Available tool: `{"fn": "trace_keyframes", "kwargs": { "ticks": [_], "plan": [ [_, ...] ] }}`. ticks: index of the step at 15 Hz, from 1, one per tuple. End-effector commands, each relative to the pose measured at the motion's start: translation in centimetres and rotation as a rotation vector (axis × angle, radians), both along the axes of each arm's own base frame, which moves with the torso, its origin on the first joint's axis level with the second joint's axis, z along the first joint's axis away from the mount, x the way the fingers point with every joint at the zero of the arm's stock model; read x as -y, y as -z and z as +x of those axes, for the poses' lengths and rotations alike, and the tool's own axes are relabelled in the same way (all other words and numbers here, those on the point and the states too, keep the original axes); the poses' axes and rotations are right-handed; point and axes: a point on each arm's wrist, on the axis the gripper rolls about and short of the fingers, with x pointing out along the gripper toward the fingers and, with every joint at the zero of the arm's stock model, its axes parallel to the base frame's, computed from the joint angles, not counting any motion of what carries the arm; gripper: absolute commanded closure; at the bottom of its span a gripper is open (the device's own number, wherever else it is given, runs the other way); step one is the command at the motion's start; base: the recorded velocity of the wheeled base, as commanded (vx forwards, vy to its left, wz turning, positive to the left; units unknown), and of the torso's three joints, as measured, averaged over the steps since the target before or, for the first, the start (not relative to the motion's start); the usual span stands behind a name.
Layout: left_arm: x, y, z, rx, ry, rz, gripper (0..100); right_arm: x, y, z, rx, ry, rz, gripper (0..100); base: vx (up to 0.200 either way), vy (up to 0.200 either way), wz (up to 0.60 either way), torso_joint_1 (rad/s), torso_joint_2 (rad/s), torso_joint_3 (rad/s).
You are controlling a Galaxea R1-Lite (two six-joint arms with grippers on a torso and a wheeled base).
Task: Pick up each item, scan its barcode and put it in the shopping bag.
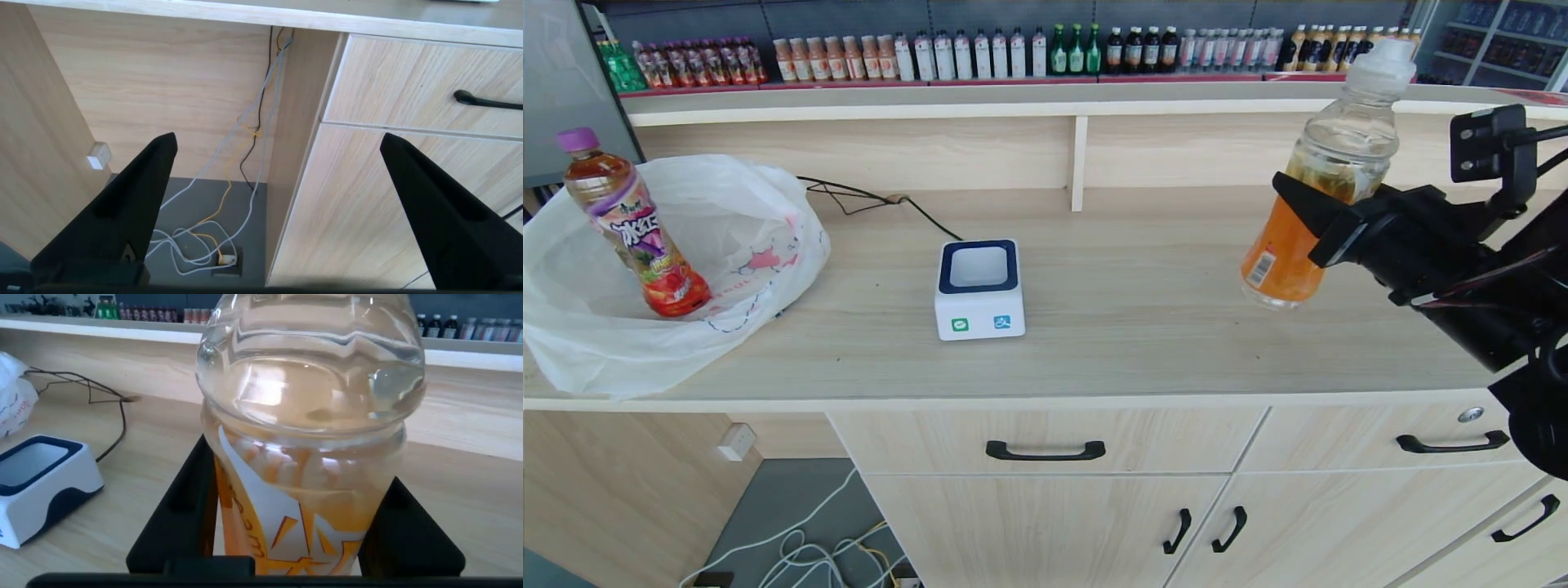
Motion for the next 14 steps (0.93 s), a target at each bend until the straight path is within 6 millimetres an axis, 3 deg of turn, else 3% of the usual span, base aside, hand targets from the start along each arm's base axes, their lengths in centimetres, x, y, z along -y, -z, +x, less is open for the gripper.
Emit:
{"fn": "trace_keyframes", "kwargs": {
  "ticks": [1, 4, 6, 14],
  "plan": [
    [0.0, 0.0, 0.0, 0.000, 0.000, 0.000, 0, 0.5, -3.8, -3.1, 0.068, -0.031, 0.018, 100, 0.000, 0.000, 0.00, 0.000, 0.00, 0.000],
    [0.0, 0.0, 0.0, 0.000, 0.000, 0.000, 0, 0.3, -6.0, -6.4, 0.092, -0.093, 0.017, 100, 0.000, 0.000, 0.00, 0.000, 0.00, 0.000],
    [0.0, 0.0, 0.0, 0.000, 0.000, 0.000, 0, 0.7, -6.4, -7.8, 0.064, -0.098, 0.021, 100, 0.000, 0.000, 0.00, 0.000, 0.00, 0.000],
    [0.0, 0.0, 0.0, 0.000, 0.000, 0.000, 0, 0.8, -3.7, -8.4, -0.036, -0.108, 0.018, 100, 0.000, 0.000, 0.00, 0.000, 0.00, 0.000]
  ]
}}
